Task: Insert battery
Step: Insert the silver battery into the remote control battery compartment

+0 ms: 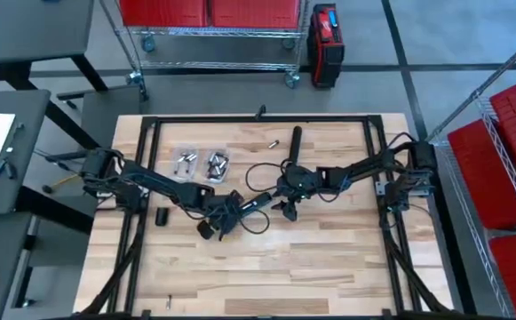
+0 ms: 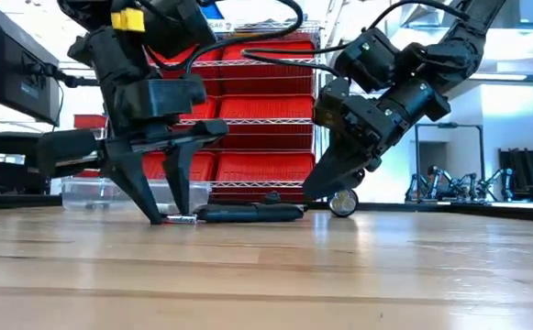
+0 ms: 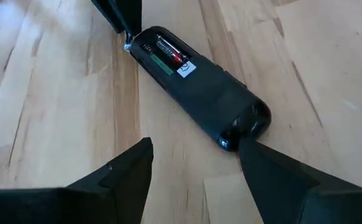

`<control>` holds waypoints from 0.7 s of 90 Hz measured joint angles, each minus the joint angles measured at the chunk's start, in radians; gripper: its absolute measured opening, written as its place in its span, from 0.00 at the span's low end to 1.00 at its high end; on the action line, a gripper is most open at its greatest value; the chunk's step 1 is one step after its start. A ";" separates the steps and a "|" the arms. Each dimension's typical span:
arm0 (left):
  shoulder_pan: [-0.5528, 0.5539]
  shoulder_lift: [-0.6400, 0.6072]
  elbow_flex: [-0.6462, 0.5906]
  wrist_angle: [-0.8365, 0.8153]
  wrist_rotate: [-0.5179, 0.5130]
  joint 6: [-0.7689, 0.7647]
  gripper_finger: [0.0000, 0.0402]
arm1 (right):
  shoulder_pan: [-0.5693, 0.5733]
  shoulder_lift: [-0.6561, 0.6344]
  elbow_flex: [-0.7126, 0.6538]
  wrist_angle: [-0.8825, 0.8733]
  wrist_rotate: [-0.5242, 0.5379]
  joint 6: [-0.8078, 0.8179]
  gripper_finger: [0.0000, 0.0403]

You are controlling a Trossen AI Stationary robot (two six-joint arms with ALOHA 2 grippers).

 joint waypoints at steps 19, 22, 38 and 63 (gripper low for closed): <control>-0.004 0.001 -0.001 0.044 0.012 0.393 0.30 | 0.035 0.000 0.000 0.000 0.000 -0.001 0.57; -0.003 0.001 -0.002 0.057 0.013 0.441 0.30 | 0.039 0.000 0.000 0.000 0.000 -0.001 0.57; -0.007 0.004 0.028 0.063 -0.037 0.477 0.30 | 0.061 0.000 0.000 0.000 0.000 -0.002 0.57; -0.052 0.006 0.163 -0.018 -0.373 0.176 0.30 | 0.071 0.000 0.000 -0.004 0.000 -0.002 0.57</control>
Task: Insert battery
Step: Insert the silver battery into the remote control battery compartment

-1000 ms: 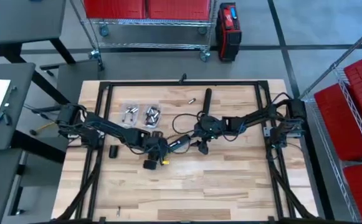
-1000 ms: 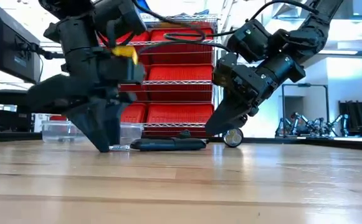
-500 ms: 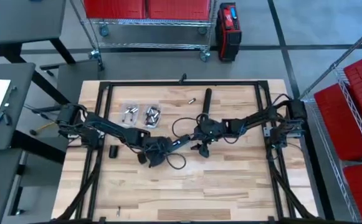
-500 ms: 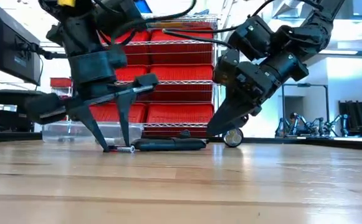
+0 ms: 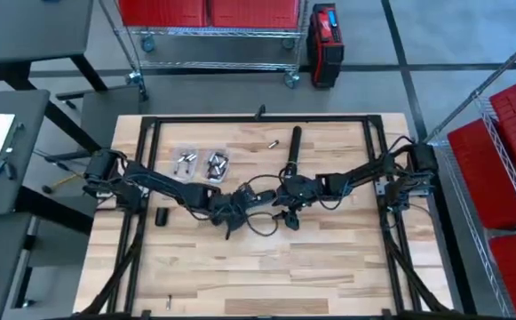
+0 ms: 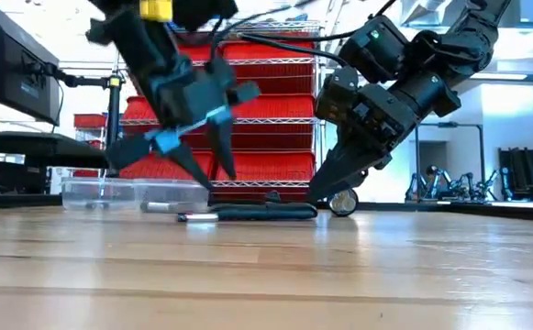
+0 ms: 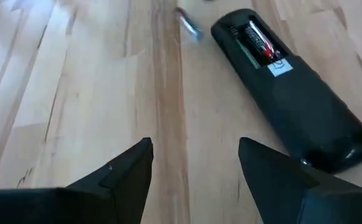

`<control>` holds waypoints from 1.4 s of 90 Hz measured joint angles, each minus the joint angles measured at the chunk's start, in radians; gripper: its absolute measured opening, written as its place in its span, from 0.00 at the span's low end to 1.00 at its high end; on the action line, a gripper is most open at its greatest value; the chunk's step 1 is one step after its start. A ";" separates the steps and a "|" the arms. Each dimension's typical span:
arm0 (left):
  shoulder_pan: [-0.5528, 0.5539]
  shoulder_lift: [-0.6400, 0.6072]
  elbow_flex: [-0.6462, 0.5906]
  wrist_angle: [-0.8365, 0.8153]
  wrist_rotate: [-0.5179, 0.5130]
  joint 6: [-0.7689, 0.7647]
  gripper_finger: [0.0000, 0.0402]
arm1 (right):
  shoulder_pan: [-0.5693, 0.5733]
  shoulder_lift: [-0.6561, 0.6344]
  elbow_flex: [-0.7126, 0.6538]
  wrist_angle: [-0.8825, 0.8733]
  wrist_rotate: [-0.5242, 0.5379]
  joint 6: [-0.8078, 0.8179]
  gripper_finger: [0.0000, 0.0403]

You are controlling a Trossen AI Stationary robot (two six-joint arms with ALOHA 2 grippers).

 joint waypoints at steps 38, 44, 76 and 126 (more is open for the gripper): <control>-0.029 -0.004 0.253 -0.464 0.156 -1.500 0.30 | -0.005 0.000 0.000 -0.022 0.000 0.002 0.57; -0.031 -0.002 0.232 -0.434 0.236 -1.630 0.30 | -0.005 0.000 0.000 -0.027 0.000 0.001 0.57; -0.032 0.005 0.043 -0.175 0.315 -1.772 0.30 | -0.005 0.000 0.000 -0.046 0.000 -0.005 0.57; -0.032 0.129 0.010 -0.046 0.323 -1.392 0.19 | -0.002 0.000 0.000 -0.072 0.023 -0.001 0.57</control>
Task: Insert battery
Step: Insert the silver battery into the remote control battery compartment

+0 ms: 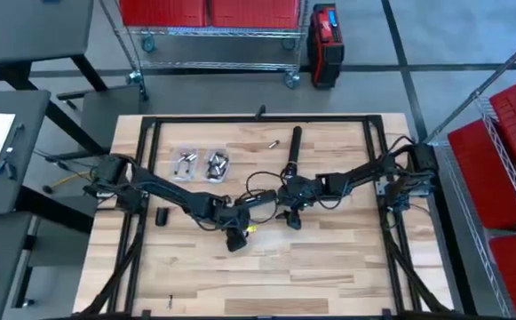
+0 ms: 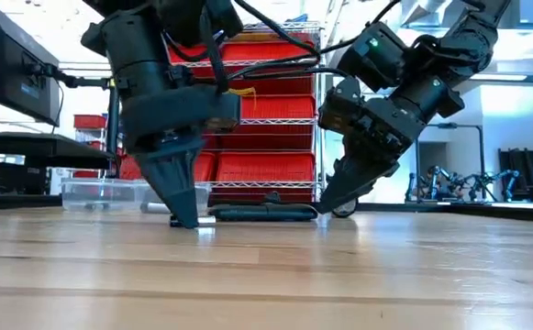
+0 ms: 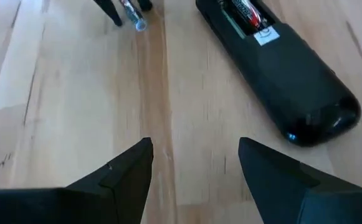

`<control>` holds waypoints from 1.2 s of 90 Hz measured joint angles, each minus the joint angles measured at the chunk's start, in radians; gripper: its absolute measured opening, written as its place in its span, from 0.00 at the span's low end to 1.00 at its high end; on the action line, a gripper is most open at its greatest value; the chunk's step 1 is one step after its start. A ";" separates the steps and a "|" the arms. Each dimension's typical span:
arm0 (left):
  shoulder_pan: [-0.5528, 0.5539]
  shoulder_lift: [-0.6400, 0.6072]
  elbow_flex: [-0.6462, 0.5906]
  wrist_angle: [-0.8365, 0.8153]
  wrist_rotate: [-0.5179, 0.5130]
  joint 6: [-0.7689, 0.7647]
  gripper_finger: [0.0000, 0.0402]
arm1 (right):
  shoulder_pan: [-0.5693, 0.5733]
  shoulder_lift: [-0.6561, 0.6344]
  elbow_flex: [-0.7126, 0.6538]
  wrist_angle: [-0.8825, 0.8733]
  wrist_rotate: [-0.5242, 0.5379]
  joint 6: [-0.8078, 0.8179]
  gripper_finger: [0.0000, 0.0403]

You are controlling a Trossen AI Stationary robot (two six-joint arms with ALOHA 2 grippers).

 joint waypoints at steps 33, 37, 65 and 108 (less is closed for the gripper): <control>0.016 0.000 0.000 -0.004 0.047 0.814 0.01 | 0.007 0.000 0.000 -0.002 0.000 0.003 0.57; 0.016 0.000 0.000 0.000 0.048 0.969 0.01 | 0.010 0.000 0.000 -0.002 0.000 0.003 0.57; 0.017 0.002 -0.005 0.133 0.043 1.548 0.03 | 0.052 0.000 0.000 -0.030 0.000 0.004 0.57; 0.018 -0.027 -0.007 0.175 -0.056 1.384 0.14 | 0.076 0.000 0.000 -0.030 0.000 0.003 0.57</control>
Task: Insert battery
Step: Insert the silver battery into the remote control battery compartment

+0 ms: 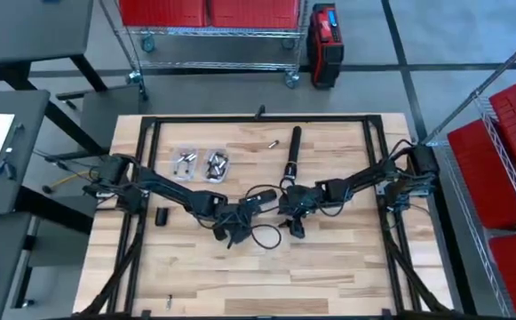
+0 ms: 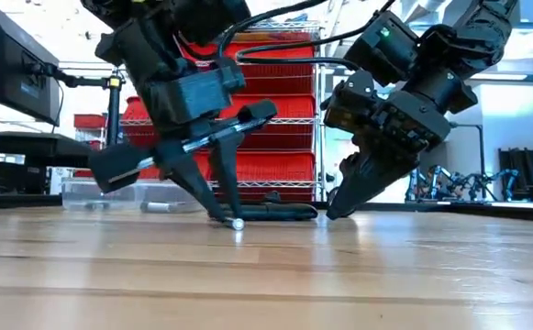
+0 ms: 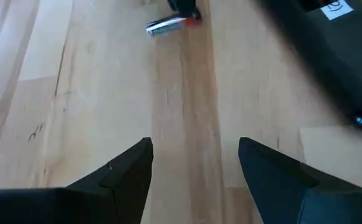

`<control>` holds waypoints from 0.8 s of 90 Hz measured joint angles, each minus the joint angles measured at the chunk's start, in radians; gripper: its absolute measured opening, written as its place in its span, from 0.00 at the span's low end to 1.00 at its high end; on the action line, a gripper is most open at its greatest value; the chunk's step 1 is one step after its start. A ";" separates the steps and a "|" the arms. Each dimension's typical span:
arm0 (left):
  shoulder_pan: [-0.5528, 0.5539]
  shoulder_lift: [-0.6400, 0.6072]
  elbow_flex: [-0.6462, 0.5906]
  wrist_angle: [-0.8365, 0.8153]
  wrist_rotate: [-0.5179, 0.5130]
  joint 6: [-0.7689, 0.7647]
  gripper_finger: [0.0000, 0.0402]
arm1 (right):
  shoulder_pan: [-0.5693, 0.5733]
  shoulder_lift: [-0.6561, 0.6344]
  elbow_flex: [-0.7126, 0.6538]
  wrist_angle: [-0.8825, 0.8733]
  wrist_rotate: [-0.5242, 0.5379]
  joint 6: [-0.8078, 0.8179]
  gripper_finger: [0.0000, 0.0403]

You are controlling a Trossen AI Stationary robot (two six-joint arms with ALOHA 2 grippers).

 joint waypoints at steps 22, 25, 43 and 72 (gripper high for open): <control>-0.013 -0.111 0.002 -0.016 -0.068 -0.322 0.15 | 0.009 0.000 0.001 0.053 0.001 0.012 0.57; -0.016 -0.126 0.002 -0.017 -0.069 -0.418 0.15 | 0.010 0.000 0.001 0.065 0.007 0.012 0.57; -0.029 -0.150 0.003 0.001 -0.029 -1.380 0.15 | 0.016 0.004 0.001 0.109 0.079 0.002 0.57; -0.088 -0.045 0.003 0.150 -0.014 -1.808 0.15 | 0.094 0.160 0.030 0.214 0.145 -0.155 0.57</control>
